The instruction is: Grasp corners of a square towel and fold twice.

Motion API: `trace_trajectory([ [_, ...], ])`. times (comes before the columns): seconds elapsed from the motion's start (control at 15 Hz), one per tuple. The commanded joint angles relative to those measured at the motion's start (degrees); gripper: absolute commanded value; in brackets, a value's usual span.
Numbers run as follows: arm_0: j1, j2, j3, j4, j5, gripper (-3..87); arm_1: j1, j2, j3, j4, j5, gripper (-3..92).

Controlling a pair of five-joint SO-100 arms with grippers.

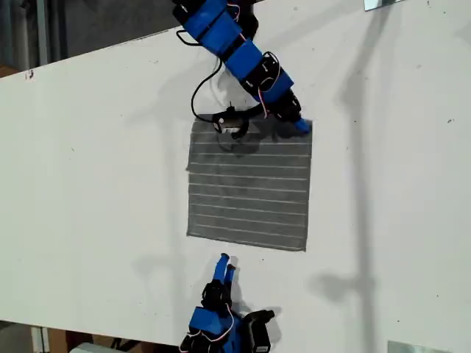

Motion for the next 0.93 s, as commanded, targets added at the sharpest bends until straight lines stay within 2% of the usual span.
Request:
trace_trajectory([
  [0.0, 2.4, 0.3, 0.1, -3.7, -1.2, 23.6, 0.5, -2.8, -5.2, 8.0, 0.7, -0.1],
  [0.2, 3.7, 0.3, -0.5, -6.7, -1.7, 23.3, 1.2, 0.0, -13.3, 21.8, -0.4, -0.1],
  [0.4, 7.5, -1.8, -5.6, -8.8, -4.0, 21.6, 2.6, 1.8, -14.3, 24.3, -2.0, -0.1],
  [0.47, 9.1, -8.3, -9.1, -9.8, -4.2, 21.4, 3.3, 1.8, -14.5, 24.3, -2.5, -0.1],
  [0.6, 14.1, -35.3, -23.9, -11.9, -6.1, 21.4, 4.1, 1.8, -15.2, 25.0, -3.7, -0.1],
  [0.73, 18.7, -62.4, -41.8, -10.6, -6.8, 21.1, 4.3, 2.0, -16.3, 26.4, -4.0, -0.1],
  [0.87, 21.9, -75.8, -46.1, -13.0, -11.7, 19.8, 3.3, 2.3, -16.6, 26.6, -3.5, -0.1],
])
